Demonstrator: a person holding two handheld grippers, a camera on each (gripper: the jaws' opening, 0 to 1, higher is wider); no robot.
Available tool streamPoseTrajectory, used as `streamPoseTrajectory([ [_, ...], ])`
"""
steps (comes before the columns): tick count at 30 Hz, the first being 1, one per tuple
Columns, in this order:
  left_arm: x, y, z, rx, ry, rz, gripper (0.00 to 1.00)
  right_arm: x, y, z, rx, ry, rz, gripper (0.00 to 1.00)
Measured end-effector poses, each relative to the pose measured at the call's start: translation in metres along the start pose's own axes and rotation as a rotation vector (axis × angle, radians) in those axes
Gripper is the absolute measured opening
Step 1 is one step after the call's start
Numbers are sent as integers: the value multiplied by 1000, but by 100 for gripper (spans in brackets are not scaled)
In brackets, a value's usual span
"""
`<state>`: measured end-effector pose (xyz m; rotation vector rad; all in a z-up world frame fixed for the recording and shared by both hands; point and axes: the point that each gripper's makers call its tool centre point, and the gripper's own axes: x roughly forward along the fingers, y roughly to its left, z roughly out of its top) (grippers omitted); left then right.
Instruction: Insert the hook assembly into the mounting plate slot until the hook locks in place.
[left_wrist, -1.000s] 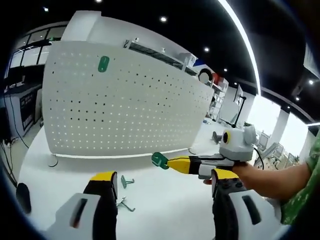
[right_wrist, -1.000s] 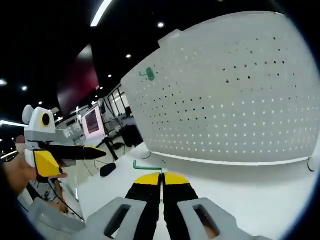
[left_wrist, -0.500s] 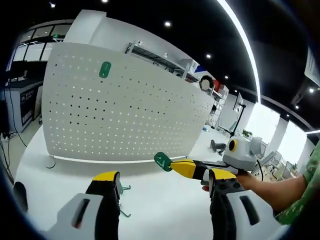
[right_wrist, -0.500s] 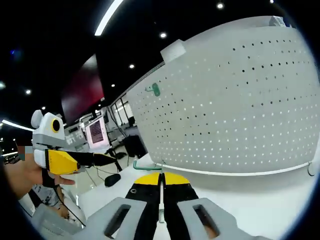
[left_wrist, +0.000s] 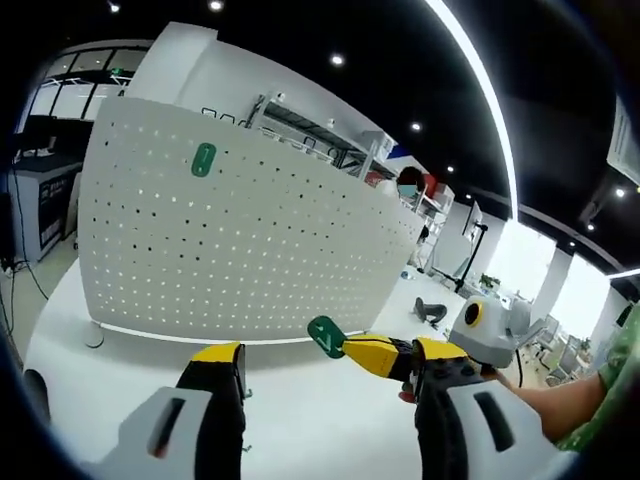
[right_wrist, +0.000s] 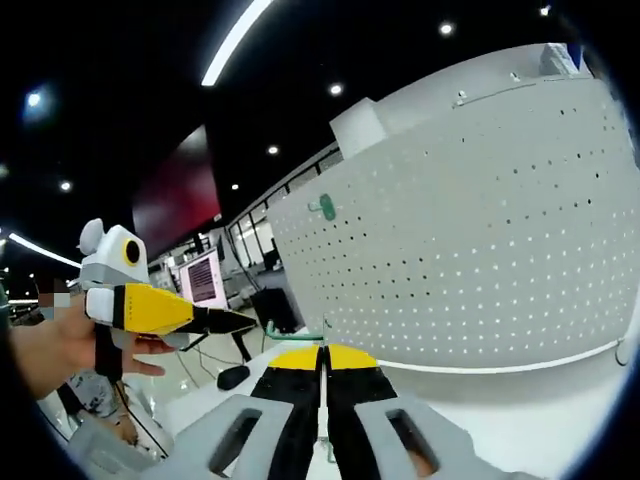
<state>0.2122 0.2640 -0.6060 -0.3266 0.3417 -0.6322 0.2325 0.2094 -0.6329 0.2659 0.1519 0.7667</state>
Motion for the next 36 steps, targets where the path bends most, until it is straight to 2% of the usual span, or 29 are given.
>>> streamPoseTrajectory([
  [3,3,2,0,-13,-5,5,66,-1,2,3,-6,-11,1,0],
  [13,11,3,-2,-130,-24,-13,58,0,8,4,-14,-25,9,0],
  [21,15,4,-1,-255,-53,-37,51,1,12,9,-22,-45,14,0],
  [27,17,3,-3,-385,-67,-81,44,0,13,10,-24,-48,16,0],
  [36,20,-3,-5,-451,-66,-116,32,-2,16,10,-27,-52,23,0],
])
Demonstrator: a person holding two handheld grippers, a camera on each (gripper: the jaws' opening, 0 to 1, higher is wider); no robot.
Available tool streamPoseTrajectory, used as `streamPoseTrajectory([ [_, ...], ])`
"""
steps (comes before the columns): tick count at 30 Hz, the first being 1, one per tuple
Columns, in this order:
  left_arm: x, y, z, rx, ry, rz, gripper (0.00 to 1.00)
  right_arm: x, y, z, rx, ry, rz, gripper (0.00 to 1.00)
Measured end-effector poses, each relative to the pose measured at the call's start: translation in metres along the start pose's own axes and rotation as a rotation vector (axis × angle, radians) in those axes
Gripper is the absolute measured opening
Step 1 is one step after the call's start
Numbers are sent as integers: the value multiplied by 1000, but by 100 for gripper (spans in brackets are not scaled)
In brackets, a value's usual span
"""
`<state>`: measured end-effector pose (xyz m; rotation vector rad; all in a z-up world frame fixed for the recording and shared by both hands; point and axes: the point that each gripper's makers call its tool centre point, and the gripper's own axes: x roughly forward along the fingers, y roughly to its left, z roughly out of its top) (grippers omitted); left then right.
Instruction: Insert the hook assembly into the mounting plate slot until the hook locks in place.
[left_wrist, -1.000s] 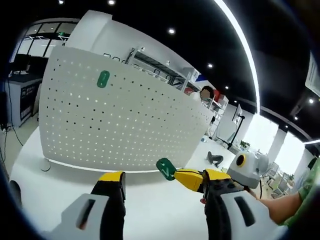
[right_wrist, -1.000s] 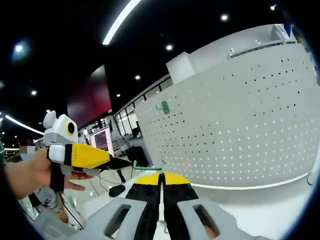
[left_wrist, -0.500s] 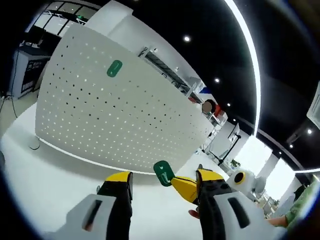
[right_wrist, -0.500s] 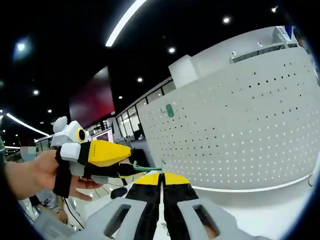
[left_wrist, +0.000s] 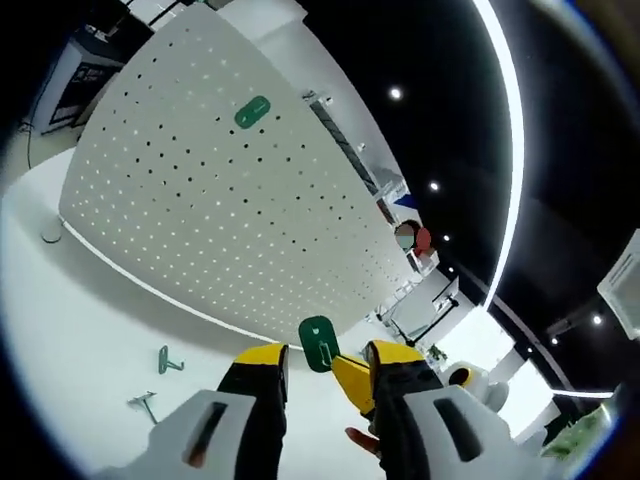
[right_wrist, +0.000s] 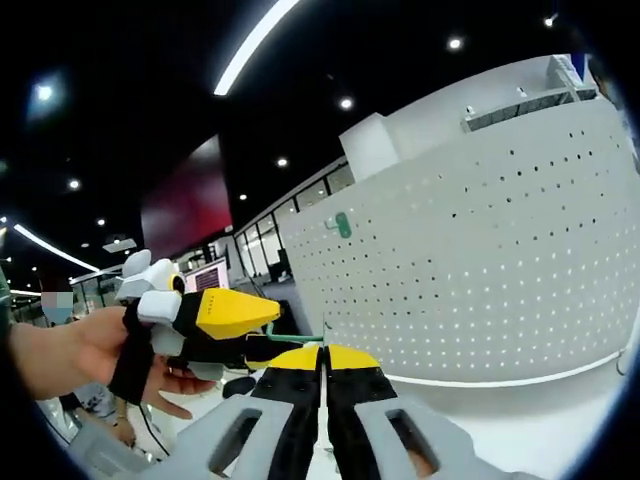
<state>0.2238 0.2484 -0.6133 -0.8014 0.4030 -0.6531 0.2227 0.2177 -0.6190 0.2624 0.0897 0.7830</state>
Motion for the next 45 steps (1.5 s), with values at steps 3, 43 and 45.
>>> streamPoseTrajectory([
  [3,1,-1,-2,-6,5,2,28,-1,1,1,0,-4,-1,0],
  [43,6,0,-4,-74,0,-12,6,-4,13,4,-29,-52,40,0],
  [45,6,0,-4,-67,-1,-8,6,-3,13,4,-28,-54,40,0],
])
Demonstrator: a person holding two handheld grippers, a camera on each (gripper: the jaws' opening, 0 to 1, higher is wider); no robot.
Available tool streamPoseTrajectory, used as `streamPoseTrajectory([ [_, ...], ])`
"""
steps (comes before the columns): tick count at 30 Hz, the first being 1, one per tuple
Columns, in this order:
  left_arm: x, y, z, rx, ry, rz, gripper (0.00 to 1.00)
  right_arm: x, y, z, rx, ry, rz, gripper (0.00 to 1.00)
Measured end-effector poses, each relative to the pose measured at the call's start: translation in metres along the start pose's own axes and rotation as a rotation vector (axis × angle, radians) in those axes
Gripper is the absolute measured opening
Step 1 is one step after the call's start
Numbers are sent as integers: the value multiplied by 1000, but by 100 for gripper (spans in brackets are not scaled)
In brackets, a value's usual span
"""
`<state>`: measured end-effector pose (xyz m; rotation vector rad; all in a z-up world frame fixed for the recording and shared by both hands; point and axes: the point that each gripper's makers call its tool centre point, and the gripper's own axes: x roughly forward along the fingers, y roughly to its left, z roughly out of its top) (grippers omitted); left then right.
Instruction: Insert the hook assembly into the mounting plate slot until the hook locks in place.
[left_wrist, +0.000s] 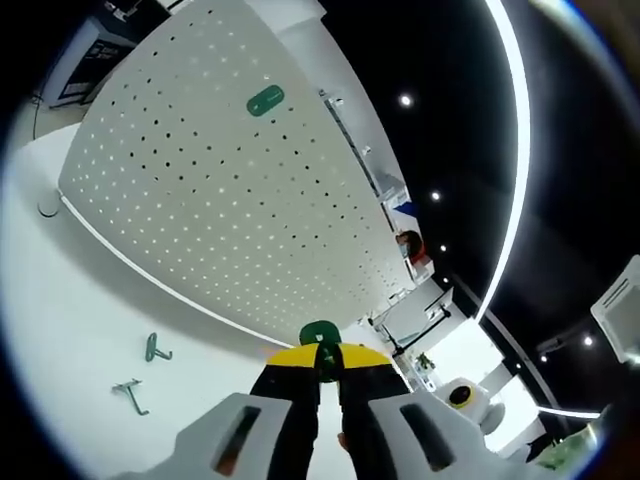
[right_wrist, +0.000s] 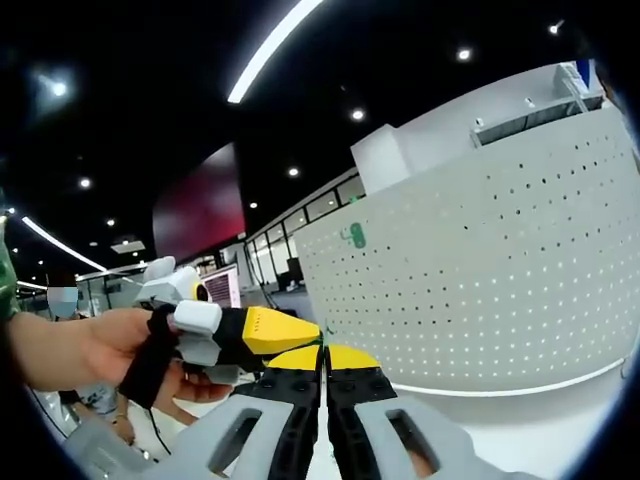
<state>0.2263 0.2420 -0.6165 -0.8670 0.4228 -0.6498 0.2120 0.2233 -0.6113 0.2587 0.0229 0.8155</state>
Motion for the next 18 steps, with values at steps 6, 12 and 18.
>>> streamPoseTrajectory([
  [6,-1,1,0,10,2,4,5,0,1,-1,-2,2,8,0],
  [12,-2,2,3,43,-6,9,4,2,3,-1,-9,2,11,0],
  [18,-2,0,3,103,-2,13,4,1,4,-2,-21,10,10,0],
])
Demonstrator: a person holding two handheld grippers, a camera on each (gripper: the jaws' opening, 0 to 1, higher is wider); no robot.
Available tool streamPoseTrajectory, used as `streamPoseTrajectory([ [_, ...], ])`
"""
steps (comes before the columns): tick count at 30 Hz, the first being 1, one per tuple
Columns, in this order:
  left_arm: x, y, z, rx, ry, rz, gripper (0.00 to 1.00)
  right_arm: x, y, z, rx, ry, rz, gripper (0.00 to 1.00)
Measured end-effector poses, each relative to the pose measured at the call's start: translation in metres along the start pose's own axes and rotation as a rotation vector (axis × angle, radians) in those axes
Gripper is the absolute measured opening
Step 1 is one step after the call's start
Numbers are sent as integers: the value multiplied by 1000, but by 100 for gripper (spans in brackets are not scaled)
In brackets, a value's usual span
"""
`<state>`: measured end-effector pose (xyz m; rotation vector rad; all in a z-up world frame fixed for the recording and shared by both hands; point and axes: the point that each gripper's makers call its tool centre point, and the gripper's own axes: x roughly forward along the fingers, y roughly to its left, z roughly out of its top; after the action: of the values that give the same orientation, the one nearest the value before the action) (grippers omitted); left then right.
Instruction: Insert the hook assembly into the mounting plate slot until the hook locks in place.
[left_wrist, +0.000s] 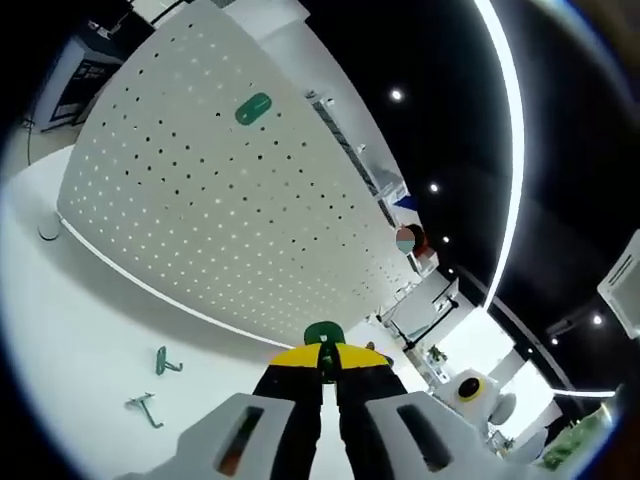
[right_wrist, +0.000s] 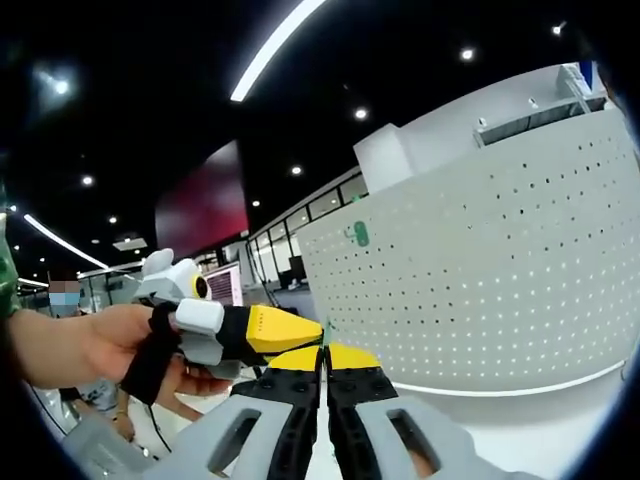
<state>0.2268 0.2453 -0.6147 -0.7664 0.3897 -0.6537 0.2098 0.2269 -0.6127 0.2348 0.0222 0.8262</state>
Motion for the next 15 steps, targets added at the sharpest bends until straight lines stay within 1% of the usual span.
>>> streamPoseTrajectory([
  [5,-1,-1,0,49,5,3,4,0,1,-1,-8,4,2,0],
  [9,-2,-3,1,114,6,13,3,0,1,-2,-11,7,2,0],
  [12,-3,-4,0,136,7,17,3,1,1,-2,-12,12,3,0],
  [15,-3,-5,1,188,5,27,3,1,2,-2,-13,15,4,0],
])
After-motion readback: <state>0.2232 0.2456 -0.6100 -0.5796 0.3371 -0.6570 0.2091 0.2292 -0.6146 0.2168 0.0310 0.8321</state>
